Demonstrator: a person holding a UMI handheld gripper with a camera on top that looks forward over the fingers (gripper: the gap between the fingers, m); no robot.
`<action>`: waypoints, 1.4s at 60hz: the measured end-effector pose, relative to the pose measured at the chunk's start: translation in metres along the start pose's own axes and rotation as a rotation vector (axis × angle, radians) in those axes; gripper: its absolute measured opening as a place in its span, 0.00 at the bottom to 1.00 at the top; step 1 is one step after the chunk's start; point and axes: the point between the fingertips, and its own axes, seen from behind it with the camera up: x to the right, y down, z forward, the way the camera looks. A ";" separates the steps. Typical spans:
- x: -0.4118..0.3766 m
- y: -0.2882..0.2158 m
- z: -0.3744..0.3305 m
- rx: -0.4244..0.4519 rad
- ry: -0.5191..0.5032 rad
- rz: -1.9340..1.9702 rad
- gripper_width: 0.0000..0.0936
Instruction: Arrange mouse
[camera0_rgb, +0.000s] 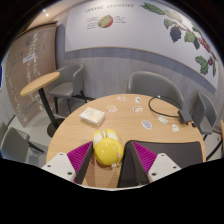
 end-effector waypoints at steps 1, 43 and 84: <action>0.002 -0.002 0.004 0.000 0.001 0.000 0.81; 0.114 -0.029 -0.135 0.213 0.053 0.061 0.39; 0.178 0.042 -0.213 0.223 -0.013 0.041 0.92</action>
